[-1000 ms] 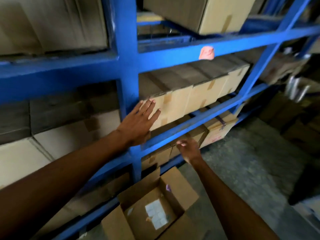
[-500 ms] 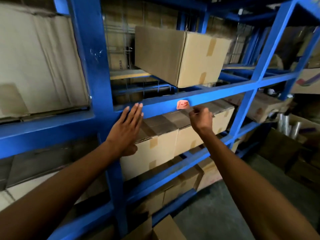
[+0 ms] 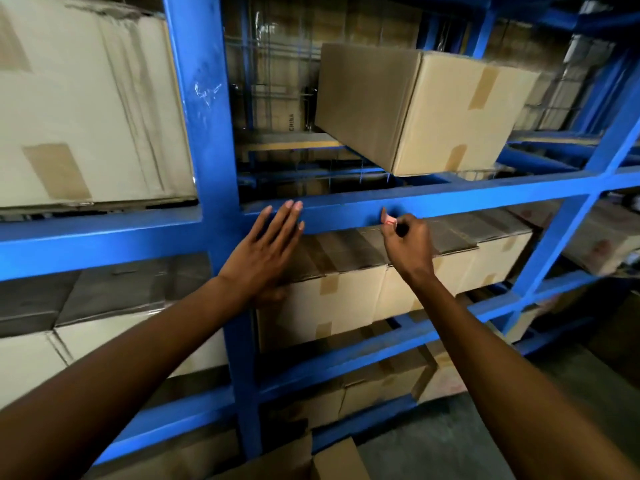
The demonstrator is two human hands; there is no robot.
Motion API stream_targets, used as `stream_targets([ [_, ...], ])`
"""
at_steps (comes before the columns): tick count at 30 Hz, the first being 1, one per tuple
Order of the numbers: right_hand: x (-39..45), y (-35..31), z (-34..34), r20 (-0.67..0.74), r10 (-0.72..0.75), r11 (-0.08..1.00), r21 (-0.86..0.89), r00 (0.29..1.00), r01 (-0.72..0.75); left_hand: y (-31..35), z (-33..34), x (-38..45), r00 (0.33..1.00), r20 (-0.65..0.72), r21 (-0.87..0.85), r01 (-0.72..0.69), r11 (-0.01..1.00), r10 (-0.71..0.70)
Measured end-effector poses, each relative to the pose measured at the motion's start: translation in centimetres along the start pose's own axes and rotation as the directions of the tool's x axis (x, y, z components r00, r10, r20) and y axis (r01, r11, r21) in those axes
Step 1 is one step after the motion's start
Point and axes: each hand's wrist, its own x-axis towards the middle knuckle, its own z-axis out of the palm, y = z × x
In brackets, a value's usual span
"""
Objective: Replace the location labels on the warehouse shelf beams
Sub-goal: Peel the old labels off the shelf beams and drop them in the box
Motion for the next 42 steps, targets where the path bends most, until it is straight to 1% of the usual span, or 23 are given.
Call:
stream_targets([
  [3, -1.9, 0.5, 0.5, 0.062, 0.008, 0.998, 0.066, 0.998, -0.013, 0.1, 0.0, -0.3, 1.000, -0.018, -0.011, 0.006, 1.000, -0.007],
  [5, -3.2, 1.1, 1.3, 0.131, 0.018, 0.992, 0.124, 0.991, -0.034, 0.6, 0.4, -1.2, 1.000, -0.007, -0.020, 0.017, 1.000, -0.017],
  [8, -5.6, 2.0, 3.1, 0.251, 0.042, 0.985, 0.153, 0.967, -0.082, 2.6, 2.4, -4.0, 0.998, 0.053, -0.020, 0.024, 1.000, -0.023],
  [11, -9.6, 4.1, 6.0, 0.382, 0.091, 0.976, 0.151, 0.920, -0.159, 4.7, 4.5, -7.6, 0.992, 0.118, -0.046, 0.046, 0.998, -0.041],
  [13, -12.9, 6.1, 8.0, 0.511, 0.129, 0.977, 0.084, 0.850, -0.198, 5.8, 5.6, -9.5, 0.982, 0.182, -0.042, 0.060, 0.997, -0.052],
  [14, -14.7, 7.3, 8.9, 0.573, 0.161, 0.974, 0.040, 0.803, -0.224, 6.4, 6.1, -10.4, 0.971, 0.230, -0.036, 0.070, 0.997, -0.060],
  [15, -16.2, 8.3, 9.6, 0.614, 0.196, 0.968, 0.003, 0.765, -0.251, 6.9, 6.4, -11.0, 0.961, 0.267, -0.025, 0.079, 0.997, -0.070],
  [17, -19.2, 10.3, 10.7, 0.668, 0.256, 0.951, -0.045, 0.699, -0.305, 7.9, 7.2, -12.0, 0.934, 0.349, -0.026, 0.089, 0.996, -0.074],
  [19, -22.0, 12.2, 11.6, 0.702, 0.302, 0.937, -0.096, 0.645, -0.335, 8.7, 8.1, -12.3, 0.913, 0.401, -0.030, 0.091, 0.995, -0.071],
  [22, -25.4, 15.2, 12.7, 0.732, 0.398, 0.897, -0.184, 0.553, -0.403, 9.5, 9.2, -12.4, 0.899, 0.431, -0.016, 0.093, 0.996, -0.077],
  [26, -28.8, 18.1, 13.4, 0.760, 0.484, 0.845, -0.276, 0.434, -0.459, 9.8, 9.5, -12.3, 0.902, 0.425, -0.033, 0.103, 0.994, -0.079],
  [27, -29.6, 18.5, 13.5, 0.764, 0.499, 0.836, -0.302, 0.408, -0.458, 9.8, 9.7, -12.5, 0.904, 0.421, -0.028, 0.101, 0.994, -0.080],
  [29, -30.8, 19.5, 13.9, 0.770, 0.510, 0.837, -0.343, 0.383, -0.426, 9.9, 10.0, -12.6, 0.906, 0.416, 0.000, 0.085, 0.996, -0.077],
  [32, -32.2, 20.5, 14.4, 0.785, 0.558, 0.797, -0.418, 0.268, -0.435, 10.1, 10.4, -12.7, 0.913, 0.401, 0.033, 0.063, 0.997, -0.071],
  [33, -32.4, 20.6, 14.4, 0.786, 0.566, 0.790, -0.433, 0.246, -0.435, 10.1, 10.6, -12.7, 0.917, 0.393, 0.036, 0.060, 0.998, -0.069],
  [35, -32.7, 21.0, 14.4, 0.785, 0.567, 0.796, -0.442, 0.252, -0.413, 10.1, 11.0, -12.8, 0.927, 0.371, 0.031, 0.055, 0.998, -0.063],
  [37, -32.5, 21.3, 14.4, 0.787, 0.567, 0.801, -0.459, 0.242, -0.383, 10.1, 11.5, -12.9, 0.933, 0.355, 0.027, 0.056, 0.998, -0.062],
  [39, -32.4, 21.6, 14.5, 0.774, 0.583, 0.789, -0.467, 0.247, -0.399, 10.1, 11.6, -12.8, 0.935, 0.349, 0.029, 0.059, 0.998, -0.065],
  [42, -32.3, 21.7, 14.4, 0.736, 0.611, 0.767, -0.458, 0.292, -0.449, 10.3, 11.6, -12.8, 0.936, 0.341, 0.035, 0.073, 0.997, -0.080],
])
